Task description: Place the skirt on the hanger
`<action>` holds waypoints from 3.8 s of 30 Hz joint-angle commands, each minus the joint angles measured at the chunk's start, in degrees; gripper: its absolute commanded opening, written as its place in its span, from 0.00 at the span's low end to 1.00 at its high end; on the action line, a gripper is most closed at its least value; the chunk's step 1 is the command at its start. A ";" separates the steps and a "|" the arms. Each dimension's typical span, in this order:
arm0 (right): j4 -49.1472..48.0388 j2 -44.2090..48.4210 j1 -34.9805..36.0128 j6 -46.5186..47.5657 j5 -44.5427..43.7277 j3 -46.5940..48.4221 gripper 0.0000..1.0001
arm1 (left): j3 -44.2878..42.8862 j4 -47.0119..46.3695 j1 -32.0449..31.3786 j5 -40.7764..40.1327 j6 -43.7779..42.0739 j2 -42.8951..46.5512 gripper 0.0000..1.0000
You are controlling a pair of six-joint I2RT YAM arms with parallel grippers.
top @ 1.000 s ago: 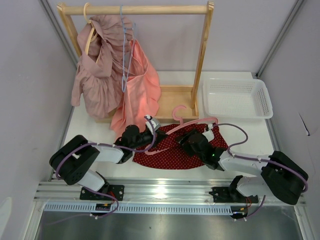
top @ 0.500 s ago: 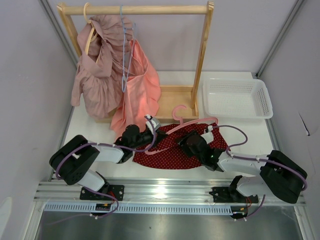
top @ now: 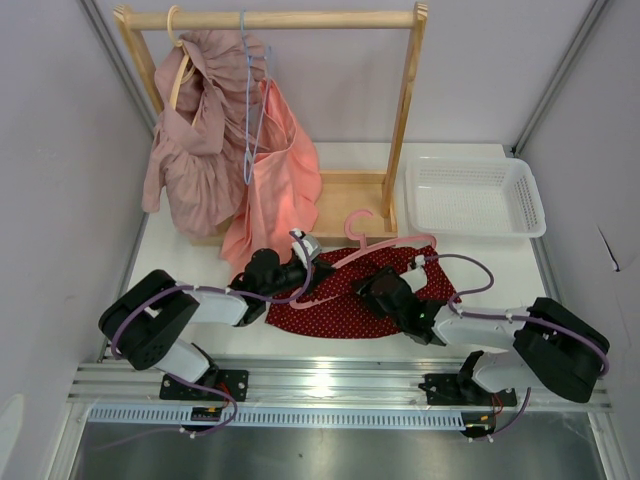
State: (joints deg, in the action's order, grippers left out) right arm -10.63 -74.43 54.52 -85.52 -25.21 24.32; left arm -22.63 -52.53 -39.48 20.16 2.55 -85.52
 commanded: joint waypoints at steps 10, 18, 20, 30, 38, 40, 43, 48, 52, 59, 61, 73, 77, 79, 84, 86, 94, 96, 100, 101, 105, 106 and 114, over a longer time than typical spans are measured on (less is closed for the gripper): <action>-3.18 -3.61 -0.73 3.95 -5.90 2.49 0.40 | -1.62 -1.08 -0.15 -0.56 -0.96 0.88 0.00; 0.61 -1.16 -1.26 7.20 -7.40 4.60 0.10 | -2.06 -0.82 -0.15 -0.21 -1.14 1.05 0.00; 2.28 0.68 -1.17 7.12 -6.96 5.04 0.04 | -1.98 -0.82 -0.15 -0.04 -1.14 1.32 0.00; 13.00 11.24 -1.96 7.47 -2.30 5.48 0.00 | -3.12 -0.99 -0.33 -0.30 -1.05 1.93 0.00; 16.08 14.75 -0.82 7.12 1.04 3.64 0.00 | -7.07 -0.29 -0.50 0.05 -1.49 1.23 0.00; 17.31 15.63 -0.73 7.20 1.30 3.20 0.00 | -7.34 0.23 -0.51 0.31 -1.75 1.14 0.00; 18.98 17.13 -0.65 7.73 2.01 3.37 0.00 | -8.83 0.06 -0.50 0.31 -2.19 0.35 0.00; 22.40 20.90 -0.12 7.73 2.36 2.93 0.00 | -10.76 1.81 -0.42 -0.21 -4.74 -0.79 0.00; 24.34 21.96 -0.03 8.26 2.89 2.49 0.00 | -11.29 2.17 -0.42 -0.04 -5.01 -0.44 0.00; 25.14 23.37 2.08 7.03 2.97 -0.85 0.00 | -11.12 5.68 -0.16 -0.83 -6.06 3.69 0.00; 25.92 22.58 2.78 6.59 2.54 -1.20 0.00 | -11.82 7.53 -0.15 -0.74 -6.24 4.48 0.00; 30.59 27.33 1.46 9.75 1.47 -2.25 0.04 | -13.05 13.86 0.02 1.81 -5.36 9.83 0.00; 28.04 24.08 1.38 12.39 2.89 -1.64 0.09 | -13.49 16.05 -0.15 1.37 -5.10 13.17 0.00; 27.51 23.46 1.20 13.44 3.24 -1.81 0.10 | -13.40 16.41 -0.24 1.28 -4.83 14.41 0.00; 27.50 23.98 -0.29 18.01 4.73 0.11 0.40 | -12.61 16.76 -1.47 1.72 -4.13 16.43 0.00; 30.49 24.51 -0.82 20.47 4.12 2.04 0.60 | -12.17 17.72 -2.44 0.85 -4.48 17.57 0.00; 37.79 31.36 -6.52 29.87 1.83 13.46 0.74 | -13.67 25.73 -3.32 -0.04 -6.50 23.11 0.00; 36.66 31.81 -13.25 35.49 3.58 15.05 0.73 | -13.84 27.12 -3.32 -0.04 -6.41 23.99 0.00; 29.21 30.49 -29.18 43.58 18.90 15.59 0.71 | -14.72 31.34 -3.32 -0.91 -5.98 26.88 0.00; 27.87 29.71 -32.43 44.20 22.71 14.89 0.69 | -14.63 31.87 -3.32 -1.18 -5.97 27.76 0.00; 19.54 27.59 -44.66 46.83 37.58 12.69 0.66 | -15.16 36.17 -3.23 -2.06 -6.50 31.54 0.00; 19.08 27.85 -46.51 47.28 38.56 12.69 0.67 | -16.47 38.80 -3.23 -2.06 -6.76 32.16 0.00; 18.81 27.41 -46.17 50.36 39.62 15.23 0.66 | -19.46 45.32 -3.23 -1.36 -6.33 37.70 0.00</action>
State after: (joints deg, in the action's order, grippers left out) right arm 11.40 -47.22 8.32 -38.44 11.20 36.88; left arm -37.85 -6.96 -42.52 18.48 -3.07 -50.63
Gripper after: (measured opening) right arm 0.662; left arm 0.038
